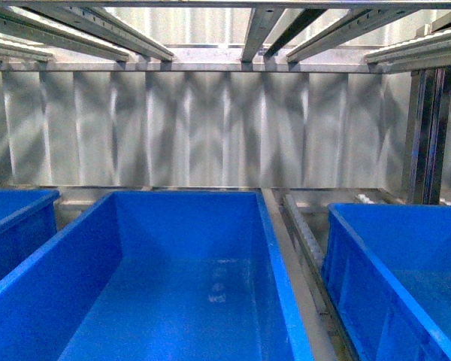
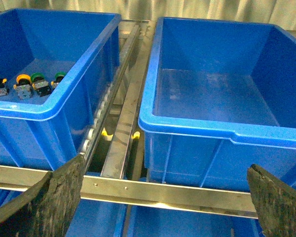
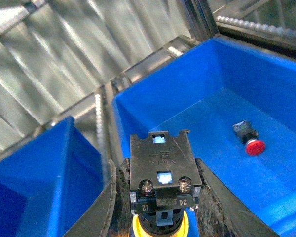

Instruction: Pick red and yellow buttons and place in box

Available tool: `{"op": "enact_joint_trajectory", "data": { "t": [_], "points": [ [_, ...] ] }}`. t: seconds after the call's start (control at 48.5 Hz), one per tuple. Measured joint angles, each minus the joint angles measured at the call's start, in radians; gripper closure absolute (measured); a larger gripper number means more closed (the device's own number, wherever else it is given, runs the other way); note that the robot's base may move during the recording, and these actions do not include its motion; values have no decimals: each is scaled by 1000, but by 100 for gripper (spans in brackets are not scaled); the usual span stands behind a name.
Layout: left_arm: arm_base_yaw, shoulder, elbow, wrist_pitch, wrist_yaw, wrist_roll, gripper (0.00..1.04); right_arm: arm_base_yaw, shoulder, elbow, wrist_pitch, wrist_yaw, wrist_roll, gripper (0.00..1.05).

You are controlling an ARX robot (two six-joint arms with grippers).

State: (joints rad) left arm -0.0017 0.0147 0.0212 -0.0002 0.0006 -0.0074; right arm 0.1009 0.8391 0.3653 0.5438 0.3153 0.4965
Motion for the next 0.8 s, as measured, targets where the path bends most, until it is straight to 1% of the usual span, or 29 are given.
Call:
{"op": "enact_joint_trajectory", "data": {
  "t": [0.041,0.082,0.165,0.268,0.371,0.494,0.618,0.68,0.721,0.804],
  "points": [
    [0,0,0,0,0,0,8,-59,114,75,-1,-64,-67,78],
    [0,0,0,0,0,0,8,-87,176,115,-2,-94,-89,78],
    [0,0,0,0,0,0,8,-170,407,277,-27,-192,-176,78],
    [0,0,0,0,0,0,8,-229,640,496,-172,-291,-272,78],
    [0,0,0,0,0,0,8,-258,763,644,-275,-309,-343,78],
    [0,0,0,0,0,0,8,-313,961,940,-439,-333,-430,78],
    [0,0,0,0,0,0,8,-344,1139,1231,-655,-337,-515,78],
    [0,0,0,0,0,0,8,-352,1237,1353,-760,-318,-553,78],
    [0,0,0,0,0,0,8,-355,1290,1405,-798,-310,-561,78],
    [0,0,0,0,0,0,8,-355,1355,1439,-806,-303,-564,78]
  ]
}}
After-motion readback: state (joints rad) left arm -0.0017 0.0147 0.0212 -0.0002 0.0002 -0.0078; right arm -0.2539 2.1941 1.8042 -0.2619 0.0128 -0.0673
